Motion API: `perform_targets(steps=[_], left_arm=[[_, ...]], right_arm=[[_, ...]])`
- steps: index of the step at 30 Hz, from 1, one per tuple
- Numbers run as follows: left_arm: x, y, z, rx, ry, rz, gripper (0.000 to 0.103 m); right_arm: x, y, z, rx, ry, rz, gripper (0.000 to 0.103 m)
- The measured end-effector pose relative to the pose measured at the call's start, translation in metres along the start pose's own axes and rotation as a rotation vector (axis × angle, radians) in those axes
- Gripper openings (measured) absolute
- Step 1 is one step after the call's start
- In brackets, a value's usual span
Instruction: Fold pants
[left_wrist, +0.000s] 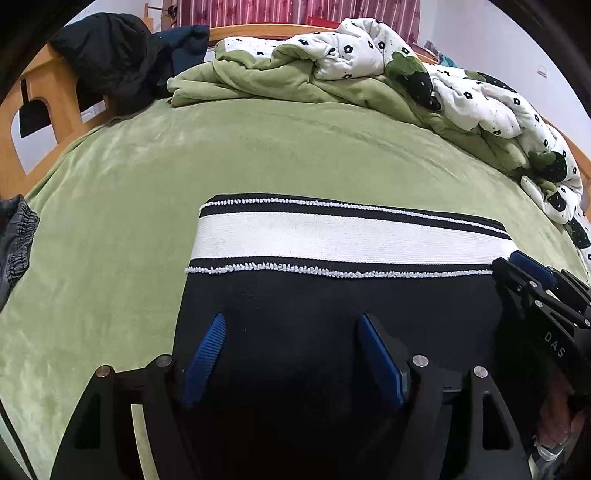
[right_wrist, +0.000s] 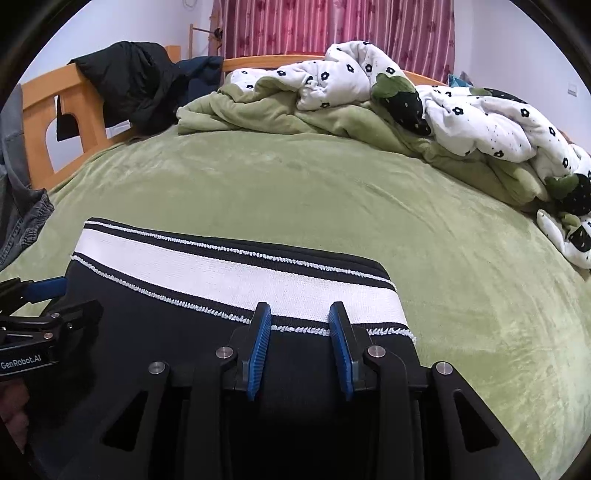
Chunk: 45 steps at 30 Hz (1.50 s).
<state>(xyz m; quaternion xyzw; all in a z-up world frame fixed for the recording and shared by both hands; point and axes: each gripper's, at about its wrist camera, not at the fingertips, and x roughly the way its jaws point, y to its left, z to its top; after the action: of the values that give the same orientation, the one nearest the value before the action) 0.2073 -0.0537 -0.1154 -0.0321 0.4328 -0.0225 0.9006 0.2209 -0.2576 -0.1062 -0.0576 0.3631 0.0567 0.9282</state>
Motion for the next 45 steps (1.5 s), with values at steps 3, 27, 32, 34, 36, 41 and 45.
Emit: perform_targets(steps=[3, 27, 32, 34, 36, 41, 45], left_arm=[[0.003, -0.001, 0.001, 0.010, 0.008, 0.007, 0.073], [-0.109, -0.008, -0.061, 0.001, 0.036, -0.075, 0.074], [-0.169, -0.012, -0.079, 0.033, 0.015, -0.048, 0.074], [-0.197, -0.011, -0.089, 0.050, -0.030, -0.044, 0.075], [-0.217, -0.006, -0.097, 0.042, -0.054, -0.058, 0.075], [-0.244, 0.004, -0.127, 0.030, -0.053, -0.083, 0.075], [-0.266, 0.003, -0.143, 0.034, -0.084, -0.040, 0.075]], right_arm=[[-0.003, 0.002, -0.002, -0.015, -0.005, 0.002, 0.040], [-0.111, -0.045, -0.030, 0.204, 0.014, 0.038, 0.059], [-0.161, -0.043, -0.053, 0.225, 0.026, 0.028, 0.059], [-0.187, -0.040, -0.066, 0.219, 0.012, 0.010, 0.059], [-0.217, -0.036, -0.081, 0.207, -0.008, 0.005, 0.059], [-0.262, -0.027, -0.111, 0.212, -0.018, -0.006, 0.063], [-0.288, -0.017, -0.131, 0.199, -0.041, -0.025, 0.079]])
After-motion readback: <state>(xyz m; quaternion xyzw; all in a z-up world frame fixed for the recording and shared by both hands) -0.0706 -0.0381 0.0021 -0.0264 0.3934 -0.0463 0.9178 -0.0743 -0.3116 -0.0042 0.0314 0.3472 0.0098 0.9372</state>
